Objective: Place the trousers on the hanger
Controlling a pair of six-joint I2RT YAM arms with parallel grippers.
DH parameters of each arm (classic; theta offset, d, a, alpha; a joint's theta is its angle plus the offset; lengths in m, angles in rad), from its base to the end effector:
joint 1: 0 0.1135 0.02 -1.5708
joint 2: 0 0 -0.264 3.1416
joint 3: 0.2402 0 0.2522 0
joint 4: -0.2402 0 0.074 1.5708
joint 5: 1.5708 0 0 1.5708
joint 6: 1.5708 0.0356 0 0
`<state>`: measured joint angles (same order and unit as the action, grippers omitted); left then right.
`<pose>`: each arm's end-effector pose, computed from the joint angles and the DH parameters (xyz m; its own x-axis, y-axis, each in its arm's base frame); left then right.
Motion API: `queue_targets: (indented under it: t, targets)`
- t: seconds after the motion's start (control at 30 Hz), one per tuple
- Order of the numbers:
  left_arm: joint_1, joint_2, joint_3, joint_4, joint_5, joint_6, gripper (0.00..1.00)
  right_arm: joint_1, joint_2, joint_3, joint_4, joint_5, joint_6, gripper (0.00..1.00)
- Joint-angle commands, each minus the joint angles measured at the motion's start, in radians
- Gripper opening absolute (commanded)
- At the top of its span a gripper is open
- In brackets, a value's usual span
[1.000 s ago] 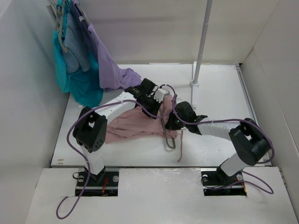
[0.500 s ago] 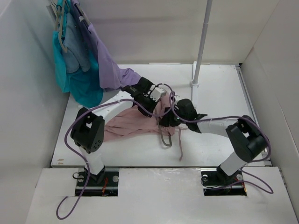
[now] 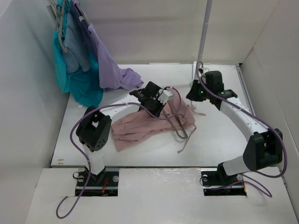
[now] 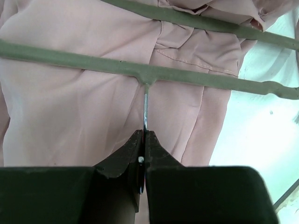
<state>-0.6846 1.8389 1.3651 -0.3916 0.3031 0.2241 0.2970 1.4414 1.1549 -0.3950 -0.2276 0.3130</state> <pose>0.3072 -0.2645 0.2275 -0.4076 0.6065 -0.6826 0.8657 0.4946 -0.0775 0.3058 0.1020 0.2952 -0.7125 0.0957 -0.6951 -0.2452 0.8943 0.3744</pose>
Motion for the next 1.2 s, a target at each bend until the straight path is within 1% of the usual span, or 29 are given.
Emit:
queue_targets:
  t: [0.0,0.03,0.07,0.17,0.27,0.4,0.43,0.47,0.57,0.6,0.67,0.7,0.73,0.8,0.87,0.97,1.03,1.17]
  targets:
    - [0.007,0.034,-0.034,-0.047,-0.087,0.003,0.00,-0.091,0.059,0.013,-0.004,-0.025,0.021,0.14]
    - [0.007,0.034,-0.034,-0.047,-0.087,0.003,0.00,-0.102,0.091,0.012,0.057,-0.054,0.021,0.03]
    - [0.007,0.034,-0.034,-0.047,-0.087,0.012,0.00,-0.102,0.164,0.012,0.071,-0.096,0.021,0.00]
    - [0.007,0.043,-0.034,-0.056,-0.098,0.012,0.00,-0.092,0.276,0.077,0.071,-0.082,0.012,0.00]
    - [0.007,0.043,-0.034,-0.056,-0.098,0.012,0.00,-0.059,0.286,0.086,0.132,0.022,0.021,0.00]
    - [0.007,0.052,-0.034,-0.056,-0.098,0.012,0.00,-0.018,0.373,0.110,0.133,0.092,-0.054,0.00]
    - [0.007,0.052,-0.034,-0.056,-0.098,0.012,0.00,-0.007,0.387,0.111,0.133,0.093,-0.070,0.00]
    - [0.007,0.052,-0.025,-0.056,-0.098,0.012,0.00,-0.007,0.398,0.111,0.146,0.045,-0.080,0.00]
    - [0.007,0.052,-0.012,-0.066,-0.088,0.012,0.00,-0.007,0.387,0.040,0.240,-0.126,-0.095,0.00]
    - [0.007,0.052,-0.002,-0.075,-0.088,0.012,0.00,0.002,0.372,-0.018,0.321,-0.241,-0.085,0.00]
    - [0.007,0.052,0.012,-0.075,-0.078,0.021,0.00,0.023,0.326,-0.081,0.407,-0.326,-0.024,0.00]
    - [0.007,0.052,0.012,-0.084,-0.055,0.021,0.00,0.039,0.326,-0.104,0.435,-0.341,0.001,0.00]
    - [0.007,0.052,0.037,-0.084,-0.045,0.021,0.00,0.080,0.326,-0.136,0.450,-0.342,0.017,0.00]
    - [0.007,0.052,0.055,-0.093,-0.023,0.031,0.00,0.114,0.379,-0.165,0.450,-0.308,0.043,0.00]
    - [0.007,0.052,0.080,-0.105,0.001,0.031,0.00,0.134,0.430,-0.227,0.525,-0.317,0.072,0.00]
    - [0.007,0.043,0.109,-0.119,0.060,0.031,0.00,0.155,0.430,-0.297,0.599,-0.343,0.109,0.00]
    - [0.007,0.034,0.126,-0.142,0.103,0.040,0.00,0.169,0.395,-0.319,0.608,-0.314,0.109,0.00]
    - [0.007,0.034,0.178,-0.164,0.178,0.040,0.00,0.169,0.407,-0.353,0.627,-0.302,0.109,0.00]
